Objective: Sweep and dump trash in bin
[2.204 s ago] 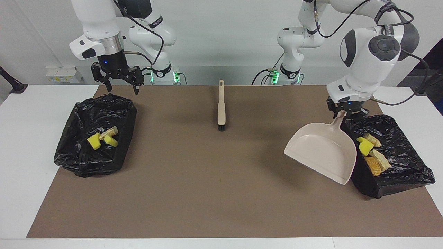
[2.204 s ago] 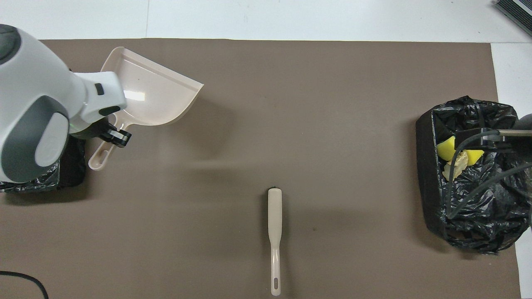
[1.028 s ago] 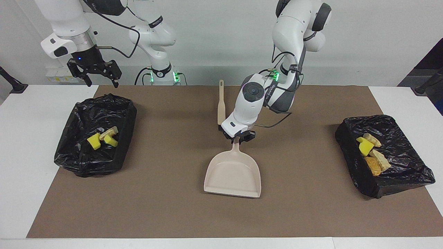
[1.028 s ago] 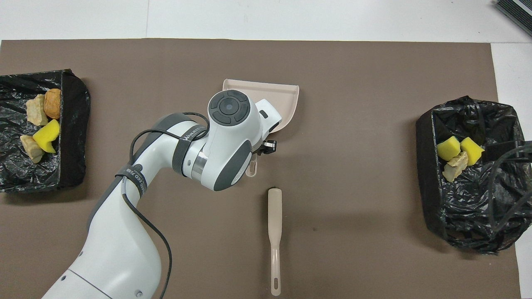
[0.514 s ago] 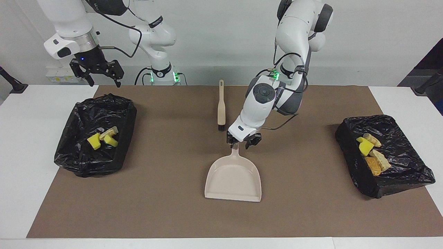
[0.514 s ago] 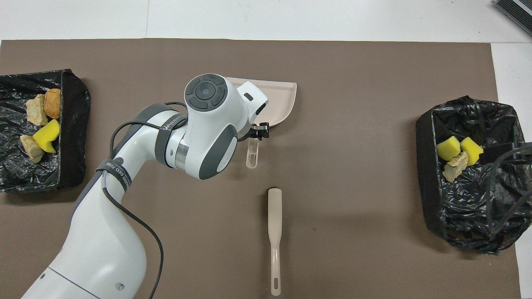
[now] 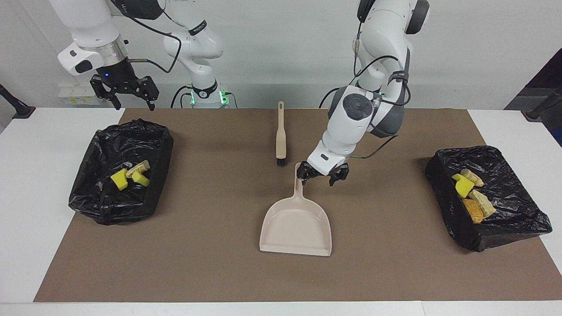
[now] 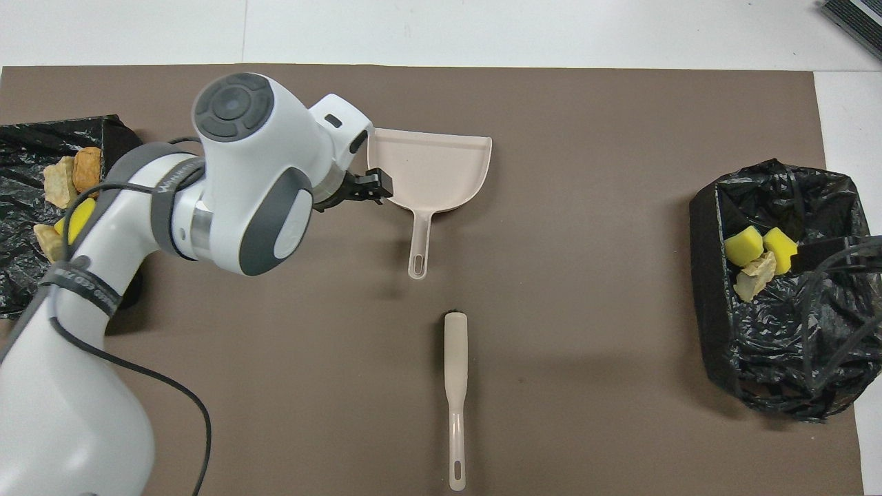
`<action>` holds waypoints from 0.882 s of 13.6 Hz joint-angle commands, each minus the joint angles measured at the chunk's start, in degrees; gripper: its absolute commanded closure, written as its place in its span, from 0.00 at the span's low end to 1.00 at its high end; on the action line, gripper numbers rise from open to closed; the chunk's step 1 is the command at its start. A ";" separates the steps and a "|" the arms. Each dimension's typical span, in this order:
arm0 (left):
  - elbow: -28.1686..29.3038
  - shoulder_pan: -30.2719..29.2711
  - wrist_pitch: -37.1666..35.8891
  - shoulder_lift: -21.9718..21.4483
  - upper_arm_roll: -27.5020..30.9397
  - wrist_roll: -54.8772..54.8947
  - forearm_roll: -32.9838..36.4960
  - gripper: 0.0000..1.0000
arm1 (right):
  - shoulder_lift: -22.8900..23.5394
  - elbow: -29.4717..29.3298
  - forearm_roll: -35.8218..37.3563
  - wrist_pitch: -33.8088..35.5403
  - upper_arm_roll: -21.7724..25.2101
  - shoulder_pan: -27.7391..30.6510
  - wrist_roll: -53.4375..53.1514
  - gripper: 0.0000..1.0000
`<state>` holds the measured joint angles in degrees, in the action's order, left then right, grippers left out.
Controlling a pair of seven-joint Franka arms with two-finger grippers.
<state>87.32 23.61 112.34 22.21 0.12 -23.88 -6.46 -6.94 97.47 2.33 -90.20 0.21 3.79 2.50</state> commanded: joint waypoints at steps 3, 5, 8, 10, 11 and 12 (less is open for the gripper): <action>-3.73 -7.60 -8.26 -1.91 0.05 10.59 1.97 0.00 | -0.18 0.35 -0.49 0.29 -0.21 0.78 0.13 0.00; -4.26 -10.42 -11.16 -2.86 0.49 16.12 3.03 0.00 | 0.00 0.35 -0.22 0.29 0.32 -0.53 0.05 0.00; -4.00 -15.34 -15.46 -6.38 0.14 26.31 3.03 0.00 | 0.09 0.35 1.53 0.29 1.55 -4.22 0.04 0.00; -3.91 -17.10 -16.80 -8.31 0.14 28.10 2.94 0.00 | 0.17 0.35 1.89 0.28 3.38 -6.41 0.05 0.00; -3.91 -17.80 -17.33 -9.54 0.14 28.18 3.03 0.00 | 0.09 0.35 1.89 0.29 5.22 -8.17 0.04 0.00; -4.00 -18.94 -18.72 -9.90 0.14 28.19 3.12 0.00 | 0.09 0.35 1.89 0.20 5.68 -8.10 0.13 0.00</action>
<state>83.02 6.37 96.11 14.09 0.91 3.49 -4.29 -6.69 97.54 3.50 -90.20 3.88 -3.02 2.50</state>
